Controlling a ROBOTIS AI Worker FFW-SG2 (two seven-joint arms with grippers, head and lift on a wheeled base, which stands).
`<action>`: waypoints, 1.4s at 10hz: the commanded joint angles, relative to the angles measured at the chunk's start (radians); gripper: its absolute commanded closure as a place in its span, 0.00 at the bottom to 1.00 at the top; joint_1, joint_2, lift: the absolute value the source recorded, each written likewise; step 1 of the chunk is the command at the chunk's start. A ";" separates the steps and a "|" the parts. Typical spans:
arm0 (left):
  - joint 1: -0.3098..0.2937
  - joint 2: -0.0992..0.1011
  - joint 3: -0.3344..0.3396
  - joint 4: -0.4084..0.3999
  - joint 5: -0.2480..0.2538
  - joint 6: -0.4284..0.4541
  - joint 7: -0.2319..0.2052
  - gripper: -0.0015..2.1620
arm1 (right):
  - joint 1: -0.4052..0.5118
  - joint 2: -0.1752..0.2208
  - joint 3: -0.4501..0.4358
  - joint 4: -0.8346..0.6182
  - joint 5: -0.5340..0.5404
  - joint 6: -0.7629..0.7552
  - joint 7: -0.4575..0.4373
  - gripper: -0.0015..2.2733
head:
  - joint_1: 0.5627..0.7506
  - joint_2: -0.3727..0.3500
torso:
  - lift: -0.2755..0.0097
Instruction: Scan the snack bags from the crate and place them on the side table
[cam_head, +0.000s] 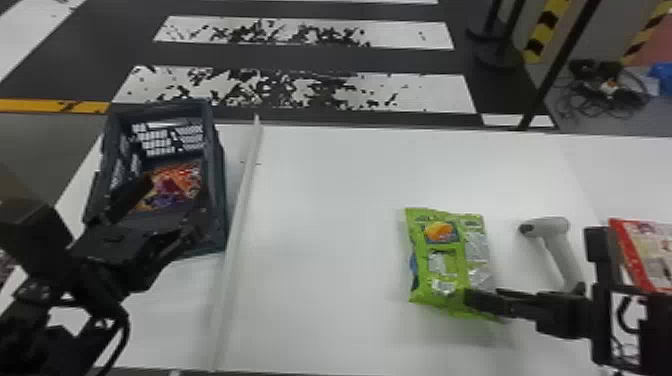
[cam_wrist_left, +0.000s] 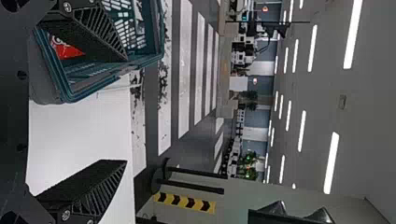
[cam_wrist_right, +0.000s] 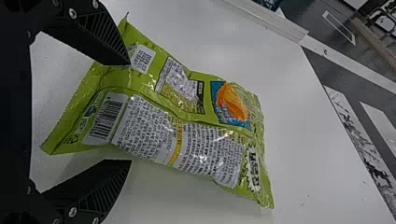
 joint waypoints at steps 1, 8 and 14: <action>0.000 -0.003 -0.001 0.000 0.000 0.000 0.000 0.05 | -0.014 -0.001 0.019 0.024 0.031 -0.009 0.024 0.40 | 0.70 0.53 | 0.64; 0.003 -0.003 0.000 -0.003 0.001 0.000 0.000 0.05 | 0.019 -0.006 -0.100 -0.045 -0.011 0.009 0.064 0.99 | 0.70 0.50 | 0.64; 0.006 -0.003 -0.007 -0.009 0.000 0.003 0.003 0.05 | 0.000 0.020 -0.455 -0.037 -0.144 -0.157 -0.079 0.99 | 0.70 0.28 | 0.64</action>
